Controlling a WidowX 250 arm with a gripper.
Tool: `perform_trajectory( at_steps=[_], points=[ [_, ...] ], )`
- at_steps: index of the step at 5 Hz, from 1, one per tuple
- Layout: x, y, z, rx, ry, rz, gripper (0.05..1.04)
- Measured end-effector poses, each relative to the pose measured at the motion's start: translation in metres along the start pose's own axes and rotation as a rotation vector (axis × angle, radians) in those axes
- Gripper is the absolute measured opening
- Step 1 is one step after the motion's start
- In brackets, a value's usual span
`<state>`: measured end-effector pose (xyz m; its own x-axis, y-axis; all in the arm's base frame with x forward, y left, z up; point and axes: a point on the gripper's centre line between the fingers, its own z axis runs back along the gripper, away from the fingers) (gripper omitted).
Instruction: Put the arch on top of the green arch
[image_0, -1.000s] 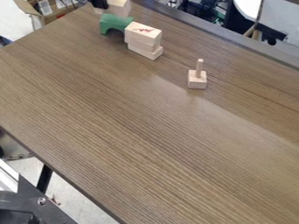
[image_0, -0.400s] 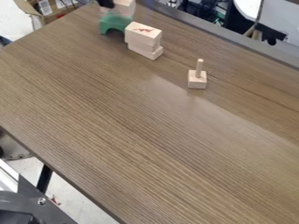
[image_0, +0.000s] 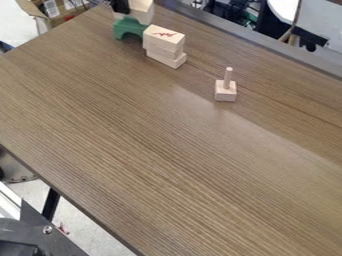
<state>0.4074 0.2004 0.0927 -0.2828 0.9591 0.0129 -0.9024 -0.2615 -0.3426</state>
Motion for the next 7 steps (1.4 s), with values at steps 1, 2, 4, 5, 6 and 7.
perform_trajectory(
  at_steps=[1,2,4,5,6,7],
  points=[
    [0.001,0.002,-0.005,0.009,-0.006,0.005,0.6],
    [-0.001,0.005,-0.005,0.029,-0.001,0.006,0.921],
    [0.002,0.005,-0.007,0.022,-0.017,0.024,0.998],
    [0.0,0.004,0.003,0.0,-0.015,0.021,0.998],
    [-0.011,0.002,0.019,-0.031,0.04,-0.02,0.998],
    [-0.019,0.01,0.019,0.024,0.043,-0.089,0.998]
  ],
)
